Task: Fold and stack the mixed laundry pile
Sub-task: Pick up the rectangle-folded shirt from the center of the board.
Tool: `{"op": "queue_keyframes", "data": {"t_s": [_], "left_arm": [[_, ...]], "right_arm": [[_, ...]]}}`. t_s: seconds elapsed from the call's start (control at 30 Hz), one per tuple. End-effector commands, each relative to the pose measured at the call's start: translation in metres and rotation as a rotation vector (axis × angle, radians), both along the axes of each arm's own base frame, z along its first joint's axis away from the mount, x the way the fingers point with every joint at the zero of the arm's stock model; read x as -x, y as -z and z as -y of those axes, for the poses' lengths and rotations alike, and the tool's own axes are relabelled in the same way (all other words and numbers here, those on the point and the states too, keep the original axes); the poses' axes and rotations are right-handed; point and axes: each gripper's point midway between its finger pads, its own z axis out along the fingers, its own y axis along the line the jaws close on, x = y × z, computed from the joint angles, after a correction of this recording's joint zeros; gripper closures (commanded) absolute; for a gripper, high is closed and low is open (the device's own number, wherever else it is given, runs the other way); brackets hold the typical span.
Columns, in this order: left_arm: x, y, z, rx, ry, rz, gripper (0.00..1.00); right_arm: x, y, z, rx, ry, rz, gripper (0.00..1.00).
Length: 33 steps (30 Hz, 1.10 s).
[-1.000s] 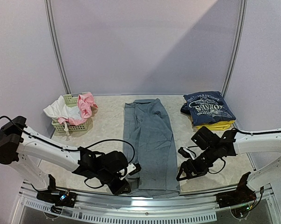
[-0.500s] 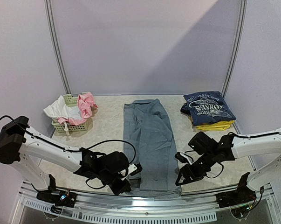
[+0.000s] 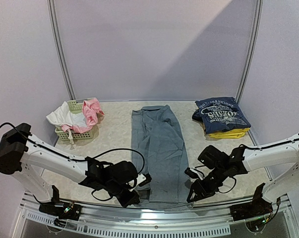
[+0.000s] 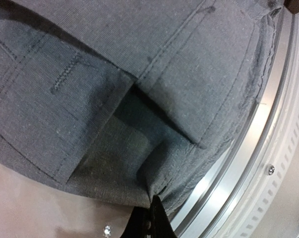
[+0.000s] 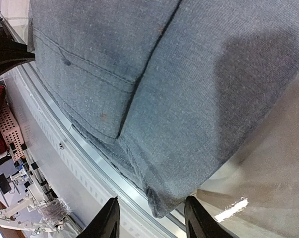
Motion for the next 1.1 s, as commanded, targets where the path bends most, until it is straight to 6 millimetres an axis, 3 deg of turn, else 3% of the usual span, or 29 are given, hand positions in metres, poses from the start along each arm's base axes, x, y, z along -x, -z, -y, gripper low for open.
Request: {"op": "queue_keyframes", "data": {"t_s": [0.0, 0.27, 0.47, 0.8, 1.07], "left_arm": [[0.005, 0.012, -0.005, -0.049, 0.007, -0.005, 1.0], [0.005, 0.013, -0.004, -0.049, 0.01, -0.007, 1.0], [0.003, 0.009, -0.004, -0.05, 0.001, -0.003, 1.0], [-0.007, -0.041, 0.001, 0.007, -0.028, 0.059, 1.0], [-0.027, -0.062, -0.008, -0.012, -0.104, 0.149, 1.0]], "right_arm": [[0.003, 0.014, 0.007, 0.054, 0.012, -0.013, 0.55], [0.004, 0.027, 0.01, 0.098, 0.012, -0.022, 0.66], [0.003, 0.025, 0.009, 0.1, 0.003, -0.025, 0.99], [-0.012, -0.02, -0.001, 0.064, -0.022, 0.069, 1.0], [-0.041, -0.049, -0.013, 0.047, 0.023, 0.194, 1.0]]}}
